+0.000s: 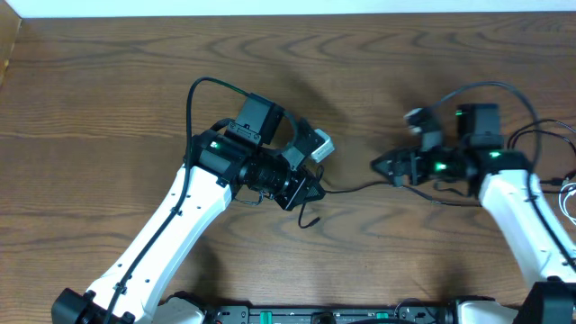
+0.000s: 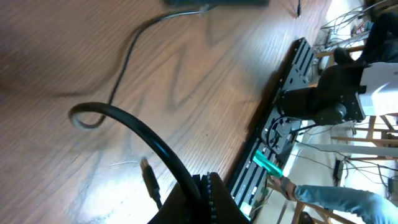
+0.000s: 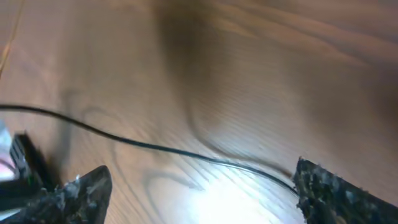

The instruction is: Untangle cables

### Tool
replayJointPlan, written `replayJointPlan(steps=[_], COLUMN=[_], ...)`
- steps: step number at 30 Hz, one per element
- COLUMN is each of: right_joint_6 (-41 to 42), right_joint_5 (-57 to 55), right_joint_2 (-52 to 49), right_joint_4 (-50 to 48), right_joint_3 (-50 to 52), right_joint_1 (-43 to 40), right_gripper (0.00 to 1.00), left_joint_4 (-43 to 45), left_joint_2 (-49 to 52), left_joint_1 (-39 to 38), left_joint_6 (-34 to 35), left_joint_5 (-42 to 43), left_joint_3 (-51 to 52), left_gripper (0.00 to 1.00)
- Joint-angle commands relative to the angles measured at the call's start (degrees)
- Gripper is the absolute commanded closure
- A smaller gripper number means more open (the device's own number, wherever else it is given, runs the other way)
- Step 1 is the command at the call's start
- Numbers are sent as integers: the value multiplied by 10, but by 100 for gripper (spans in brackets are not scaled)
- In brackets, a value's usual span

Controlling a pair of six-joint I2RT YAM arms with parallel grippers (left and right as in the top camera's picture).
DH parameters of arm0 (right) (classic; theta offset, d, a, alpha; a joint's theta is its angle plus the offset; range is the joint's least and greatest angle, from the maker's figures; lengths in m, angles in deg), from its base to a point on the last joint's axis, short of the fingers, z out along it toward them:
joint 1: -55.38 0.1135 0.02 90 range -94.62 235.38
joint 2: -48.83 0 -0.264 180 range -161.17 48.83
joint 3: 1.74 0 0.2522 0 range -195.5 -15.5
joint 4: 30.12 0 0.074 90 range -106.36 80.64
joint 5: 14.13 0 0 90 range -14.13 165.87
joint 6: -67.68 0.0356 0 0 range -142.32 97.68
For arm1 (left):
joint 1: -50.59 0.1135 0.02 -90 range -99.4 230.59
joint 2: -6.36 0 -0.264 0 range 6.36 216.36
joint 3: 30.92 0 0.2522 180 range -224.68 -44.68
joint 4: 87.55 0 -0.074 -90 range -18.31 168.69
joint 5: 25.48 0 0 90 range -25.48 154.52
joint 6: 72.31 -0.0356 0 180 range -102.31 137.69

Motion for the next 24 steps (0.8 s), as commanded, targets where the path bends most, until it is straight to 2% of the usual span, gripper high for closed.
replayJointPlan(steps=[1, 6, 16, 22, 24], right_joint_6=[-81, -150, -153, -153, -153], right_joint_5=[35, 35, 35, 35, 35], right_joint_2=[-4, -4, -4, -4, -4], right_joint_4=[-33, -80, -140, -144, -144], right_joint_3=[14, 19, 19, 19, 19], right_joint_1=[52, 124, 205, 207, 207], right_gripper=[8, 8, 11, 23, 37], left_joint_4=[-2, -2, 21, 40, 40], left_joint_2=[2, 2, 0, 0, 0], left_joint_1=[-1, -1, -1, -1, -1], left_joint_6=[-12, -12, -12, -12, -12], left_joint_5=[13, 17, 143, 198, 198], left_joint_3=[-11, -11, -12, -12, -12], left_gripper=[92, 92, 92, 93, 92])
